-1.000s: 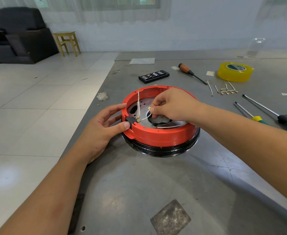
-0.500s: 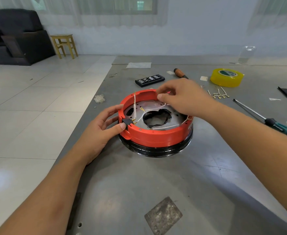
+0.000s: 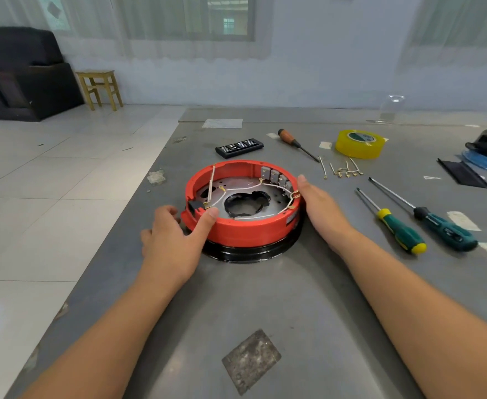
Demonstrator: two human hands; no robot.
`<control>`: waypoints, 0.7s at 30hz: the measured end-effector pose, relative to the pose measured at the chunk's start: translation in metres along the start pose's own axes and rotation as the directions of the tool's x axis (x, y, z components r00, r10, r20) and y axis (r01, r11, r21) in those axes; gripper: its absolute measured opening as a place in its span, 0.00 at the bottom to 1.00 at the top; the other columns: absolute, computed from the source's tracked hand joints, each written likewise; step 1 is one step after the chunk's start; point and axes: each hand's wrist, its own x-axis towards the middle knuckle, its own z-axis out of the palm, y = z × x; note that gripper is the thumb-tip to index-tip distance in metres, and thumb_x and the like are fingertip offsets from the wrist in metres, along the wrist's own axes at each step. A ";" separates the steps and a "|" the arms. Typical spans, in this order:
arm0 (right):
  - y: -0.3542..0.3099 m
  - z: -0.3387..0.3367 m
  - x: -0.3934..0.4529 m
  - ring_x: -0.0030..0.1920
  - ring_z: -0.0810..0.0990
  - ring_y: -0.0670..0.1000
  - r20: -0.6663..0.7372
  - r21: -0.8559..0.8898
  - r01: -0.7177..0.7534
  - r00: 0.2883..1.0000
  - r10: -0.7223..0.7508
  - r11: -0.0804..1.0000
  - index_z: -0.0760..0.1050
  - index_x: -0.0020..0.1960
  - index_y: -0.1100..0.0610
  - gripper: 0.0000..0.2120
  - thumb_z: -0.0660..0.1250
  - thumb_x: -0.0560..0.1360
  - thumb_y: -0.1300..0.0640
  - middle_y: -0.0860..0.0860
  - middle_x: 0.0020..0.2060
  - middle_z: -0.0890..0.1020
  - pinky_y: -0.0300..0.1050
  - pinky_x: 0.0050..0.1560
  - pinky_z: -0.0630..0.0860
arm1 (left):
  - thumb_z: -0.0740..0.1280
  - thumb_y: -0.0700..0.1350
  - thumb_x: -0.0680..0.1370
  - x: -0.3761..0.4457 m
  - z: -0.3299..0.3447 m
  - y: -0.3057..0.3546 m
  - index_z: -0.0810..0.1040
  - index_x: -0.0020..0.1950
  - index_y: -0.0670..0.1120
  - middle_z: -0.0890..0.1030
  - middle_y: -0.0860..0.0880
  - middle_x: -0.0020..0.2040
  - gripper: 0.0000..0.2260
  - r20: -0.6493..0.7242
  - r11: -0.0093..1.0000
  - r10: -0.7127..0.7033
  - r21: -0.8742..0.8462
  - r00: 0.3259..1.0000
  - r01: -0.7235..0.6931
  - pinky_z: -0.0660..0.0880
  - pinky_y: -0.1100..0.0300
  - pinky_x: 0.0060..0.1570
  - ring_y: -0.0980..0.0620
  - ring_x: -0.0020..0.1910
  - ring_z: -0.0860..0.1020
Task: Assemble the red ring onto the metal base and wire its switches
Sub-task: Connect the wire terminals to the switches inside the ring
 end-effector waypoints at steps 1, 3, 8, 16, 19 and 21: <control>0.001 0.000 -0.002 0.60 0.78 0.45 -0.003 0.021 0.001 1.000 0.000 1.000 0.82 0.59 0.44 0.23 0.53 0.83 0.35 0.41 0.52 0.83 0.39 0.58 0.69 | 0.58 0.84 0.65 0.000 0.001 0.001 0.67 0.65 0.53 0.75 0.57 0.53 0.43 0.014 1.000 -0.005 -0.020 1.000 0.005 0.68 0.46 0.66 0.43 0.74 0.64; 0.002 0.003 -0.003 0.60 0.80 0.47 -0.008 0.059 -0.024 1.000 0.024 0.998 0.82 0.57 0.46 0.24 0.54 0.81 0.33 0.44 0.55 0.84 0.47 0.66 0.72 | 0.59 0.78 0.72 -0.001 0.002 0.004 0.67 0.61 0.54 0.71 0.61 0.47 0.32 0.021 0.998 -0.001 -0.065 1.000 0.003 0.67 0.49 0.62 0.42 0.73 0.67; 0.005 0.009 -0.013 0.51 0.83 0.44 -0.060 0.177 -0.036 0.997 0.047 0.984 0.80 0.51 0.47 0.26 0.60 0.72 0.27 0.44 0.47 0.85 0.53 0.62 0.79 | 0.62 0.76 0.72 -0.001 -0.001 0.006 0.63 0.80 0.57 0.73 0.58 0.64 0.41 0.036 0.985 -0.010 -0.174 0.999 0.016 0.65 0.41 0.76 0.44 0.77 0.66; -0.001 0.007 -0.016 0.42 0.84 0.49 -0.093 0.424 -0.002 0.995 0.046 0.906 0.78 0.52 0.53 0.12 0.71 0.78 0.45 0.50 0.44 0.85 0.53 0.52 0.83 | 0.69 0.63 0.72 0.001 -0.005 0.010 0.63 0.74 0.76 0.76 0.74 0.64 0.32 0.040 0.905 0.071 -0.422 0.997 -0.047 0.73 0.46 0.72 0.69 0.65 0.74; -0.005 0.000 -0.018 0.39 0.82 0.52 0.038 0.561 -0.052 0.999 0.037 0.826 0.75 0.53 0.56 0.09 0.72 0.79 0.52 0.53 0.42 0.82 0.47 0.41 0.82 | 0.69 0.59 0.73 0.003 -0.010 0.008 0.66 0.75 0.74 0.78 0.64 0.70 0.31 0.029 0.886 0.101 -0.457 0.994 -0.076 0.72 0.45 0.74 0.59 0.71 0.76; -0.005 -0.002 -0.019 0.39 0.83 0.54 0.150 0.592 -0.119 0.988 0.036 0.797 0.71 0.59 0.54 0.15 0.73 0.78 0.54 0.55 0.44 0.84 0.49 0.43 0.83 | 0.67 0.57 0.74 0.005 -0.013 0.005 0.66 0.78 0.70 0.78 0.60 0.71 0.32 -0.011 0.892 0.130 -0.436 0.991 -0.121 0.72 0.48 0.74 0.57 0.71 0.76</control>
